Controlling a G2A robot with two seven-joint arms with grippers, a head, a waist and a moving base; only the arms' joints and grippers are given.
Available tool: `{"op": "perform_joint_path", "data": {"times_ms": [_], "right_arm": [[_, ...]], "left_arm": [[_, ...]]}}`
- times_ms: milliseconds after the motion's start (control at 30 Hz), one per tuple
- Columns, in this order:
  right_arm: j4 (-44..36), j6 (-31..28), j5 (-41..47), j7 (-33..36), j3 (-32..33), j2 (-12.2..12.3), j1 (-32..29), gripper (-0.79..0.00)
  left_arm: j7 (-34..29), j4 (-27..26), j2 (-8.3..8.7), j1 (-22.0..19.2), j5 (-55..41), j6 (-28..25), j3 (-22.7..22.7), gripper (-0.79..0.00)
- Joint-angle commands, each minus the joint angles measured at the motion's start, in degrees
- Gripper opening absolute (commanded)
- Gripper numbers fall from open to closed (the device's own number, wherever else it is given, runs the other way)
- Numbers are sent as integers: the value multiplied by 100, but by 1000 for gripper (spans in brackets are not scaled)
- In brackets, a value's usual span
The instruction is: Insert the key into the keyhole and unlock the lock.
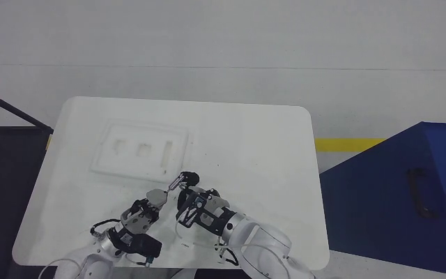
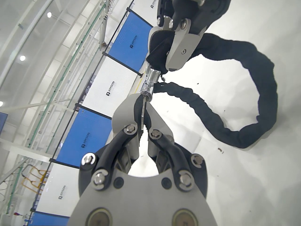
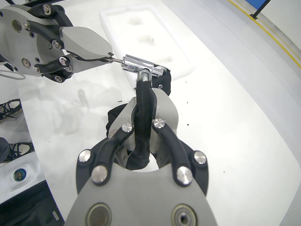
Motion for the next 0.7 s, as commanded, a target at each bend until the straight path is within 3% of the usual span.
{"op": "perform_joint_path", "data": {"times_ms": [0, 167, 367, 467, 667], "right_arm": [[-16, 4, -1, 12, 6, 1, -7, -785], [-170, 163, -88, 20, 171, 26, -87, -785], [-839, 267, -88, -66, 930, 167, -646, -785], [-1037, 256, 49, -114, 1321, 231, -950, -785], [-991, 65, 569, -261, 1727, 296, -1246, -785]], "left_arm": [[-56, 38, -19, -22, 232, 249, 33, -785], [-200, 34, -48, -93, -130, -261, 127, -785], [-427, 18, -68, -243, -630, -1061, 171, -785], [-717, 36, -82, -400, -1189, -1796, 237, -785], [-1323, 214, -98, -913, -1218, -2835, 560, -785]]}}
